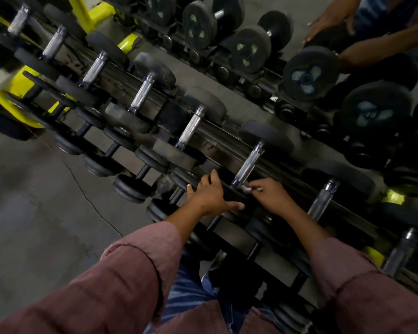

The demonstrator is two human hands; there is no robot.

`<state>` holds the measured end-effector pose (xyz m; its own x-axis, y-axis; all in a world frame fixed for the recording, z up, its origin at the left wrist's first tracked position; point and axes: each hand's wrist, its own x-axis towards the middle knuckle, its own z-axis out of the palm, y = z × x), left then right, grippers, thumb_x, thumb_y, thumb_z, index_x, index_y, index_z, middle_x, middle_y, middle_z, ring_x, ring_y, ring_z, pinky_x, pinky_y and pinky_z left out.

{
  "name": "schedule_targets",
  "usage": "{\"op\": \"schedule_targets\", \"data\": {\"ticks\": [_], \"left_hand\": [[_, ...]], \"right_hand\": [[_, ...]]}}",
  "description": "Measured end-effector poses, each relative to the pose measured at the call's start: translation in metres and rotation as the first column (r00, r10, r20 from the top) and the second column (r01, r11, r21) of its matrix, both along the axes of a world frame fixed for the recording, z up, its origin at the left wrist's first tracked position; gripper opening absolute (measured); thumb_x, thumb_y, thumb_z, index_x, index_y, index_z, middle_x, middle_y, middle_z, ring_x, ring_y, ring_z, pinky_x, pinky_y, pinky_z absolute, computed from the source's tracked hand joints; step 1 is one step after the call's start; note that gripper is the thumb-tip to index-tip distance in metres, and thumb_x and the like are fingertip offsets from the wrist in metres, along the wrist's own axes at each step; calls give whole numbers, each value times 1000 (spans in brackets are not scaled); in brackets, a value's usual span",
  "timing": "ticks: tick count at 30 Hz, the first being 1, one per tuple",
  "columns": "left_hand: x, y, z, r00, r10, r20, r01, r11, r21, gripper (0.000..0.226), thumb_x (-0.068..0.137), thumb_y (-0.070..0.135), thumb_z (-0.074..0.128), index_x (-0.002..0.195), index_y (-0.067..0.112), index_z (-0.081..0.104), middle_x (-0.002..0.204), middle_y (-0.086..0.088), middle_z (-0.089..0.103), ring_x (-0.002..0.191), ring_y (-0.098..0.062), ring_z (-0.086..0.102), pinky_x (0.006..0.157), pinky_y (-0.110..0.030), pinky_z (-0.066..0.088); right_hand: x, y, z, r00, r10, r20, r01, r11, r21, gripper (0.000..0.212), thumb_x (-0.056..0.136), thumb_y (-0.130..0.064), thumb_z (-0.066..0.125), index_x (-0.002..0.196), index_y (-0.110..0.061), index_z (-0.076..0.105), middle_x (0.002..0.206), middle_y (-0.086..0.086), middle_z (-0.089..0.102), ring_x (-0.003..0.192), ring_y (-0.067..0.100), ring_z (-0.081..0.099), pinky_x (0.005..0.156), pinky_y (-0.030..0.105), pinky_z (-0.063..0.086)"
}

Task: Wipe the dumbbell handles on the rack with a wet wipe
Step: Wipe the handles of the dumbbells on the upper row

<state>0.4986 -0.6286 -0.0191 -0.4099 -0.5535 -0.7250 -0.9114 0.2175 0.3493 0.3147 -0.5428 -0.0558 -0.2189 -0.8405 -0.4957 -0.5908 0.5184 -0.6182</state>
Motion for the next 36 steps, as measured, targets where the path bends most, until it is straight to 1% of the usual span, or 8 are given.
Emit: {"op": "schedule_targets", "data": {"ticks": [3,6,12,15,21,26,31,36], "left_hand": [[0,1,2,1000,0,4,0,1000,4,136,73,77,70,161,14,-13,169,-14,-1,156,-31,5,124,-61,1],[-1,1,3,1000,-5,5,5,1000,2,135,74,77,70,161,14,-13,169,-14,-1,156,-32,5,124,-61,2],[-1,1,2,1000,-14,17,14,1000,-15,137,72,79,69,161,14,-13,169,-14,3,156,-31,8,124,-61,5],[-2,2,2,1000,-11,16,11,1000,-14,137,72,79,69,161,15,-12,169,-14,4,156,-31,9,124,-60,5],[0,1,2,1000,-5,7,5,1000,-13,137,72,78,70,161,15,-12,168,-15,5,156,-32,10,124,-60,4],[-2,2,3,1000,-6,4,6,1000,-7,136,73,77,70,161,15,-12,169,-15,4,156,-32,8,124,-60,4],[-2,2,5,1000,-4,12,4,1000,-9,135,74,77,70,161,14,-11,169,-15,2,156,-33,9,124,-61,3],[-1,3,4,1000,2,0,-2,1000,-6,134,74,76,70,161,15,-11,169,-14,5,156,-32,10,124,-60,5]], "right_hand": [[6,-10,-9,901,-360,242,366,930,18,18,86,-9,65,72,-16,73,59,-7,64,56,-1,56,60,23,43],[6,-21,-10,372,-687,625,814,565,137,20,84,7,62,84,-9,74,72,1,73,73,14,67,71,26,52],[6,-35,7,-260,-511,819,924,113,365,19,94,-13,64,109,-3,69,103,8,75,101,18,71,78,25,56],[18,-38,6,-148,-564,812,959,118,257,18,93,-11,63,109,-7,72,100,4,76,103,18,70,80,22,53],[18,-29,-5,818,-552,-160,378,726,-574,29,95,-13,60,121,-11,71,125,6,66,107,21,63,86,11,43],[10,-43,3,765,-140,-629,-149,911,-384,34,94,-12,53,126,-9,65,131,7,62,96,34,64,79,38,55],[23,-84,49,637,240,-733,-157,971,181,22,97,-14,53,115,-9,64,110,9,64,91,26,67,64,35,47],[20,-76,45,674,212,-707,-191,975,110,22,98,-14,52,116,-9,63,117,9,62,93,26,67,66,34,47]]}}
